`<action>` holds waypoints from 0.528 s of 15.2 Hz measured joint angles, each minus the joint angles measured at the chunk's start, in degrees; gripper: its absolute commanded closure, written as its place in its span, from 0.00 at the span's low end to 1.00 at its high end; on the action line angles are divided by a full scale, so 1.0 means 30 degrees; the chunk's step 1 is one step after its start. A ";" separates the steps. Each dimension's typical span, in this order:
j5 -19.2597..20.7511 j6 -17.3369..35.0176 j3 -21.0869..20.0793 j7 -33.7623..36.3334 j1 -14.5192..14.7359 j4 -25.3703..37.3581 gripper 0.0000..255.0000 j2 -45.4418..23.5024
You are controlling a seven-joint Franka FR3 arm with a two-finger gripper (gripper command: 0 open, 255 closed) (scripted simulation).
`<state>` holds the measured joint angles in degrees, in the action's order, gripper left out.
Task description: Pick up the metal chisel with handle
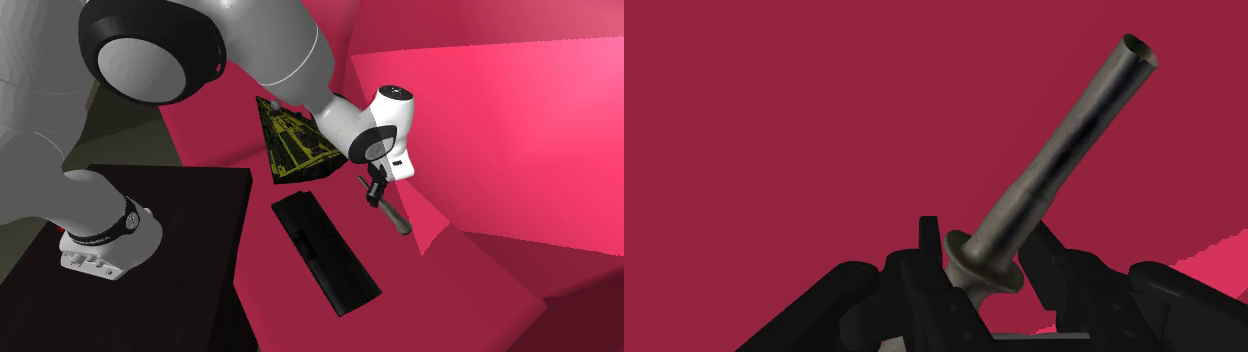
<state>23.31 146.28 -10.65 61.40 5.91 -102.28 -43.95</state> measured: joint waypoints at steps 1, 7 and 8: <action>-0.0026 -0.0063 -0.0025 -0.0021 -0.0024 -0.0051 1.00 0.0093; -0.0352 -0.0815 -0.0362 -0.0295 -0.0266 -0.0460 1.00 0.1220; -0.0424 -0.0987 -0.0431 -0.0352 -0.0307 -0.0503 1.00 0.1431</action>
<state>22.04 143.32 -11.95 60.34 4.99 -103.79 -39.66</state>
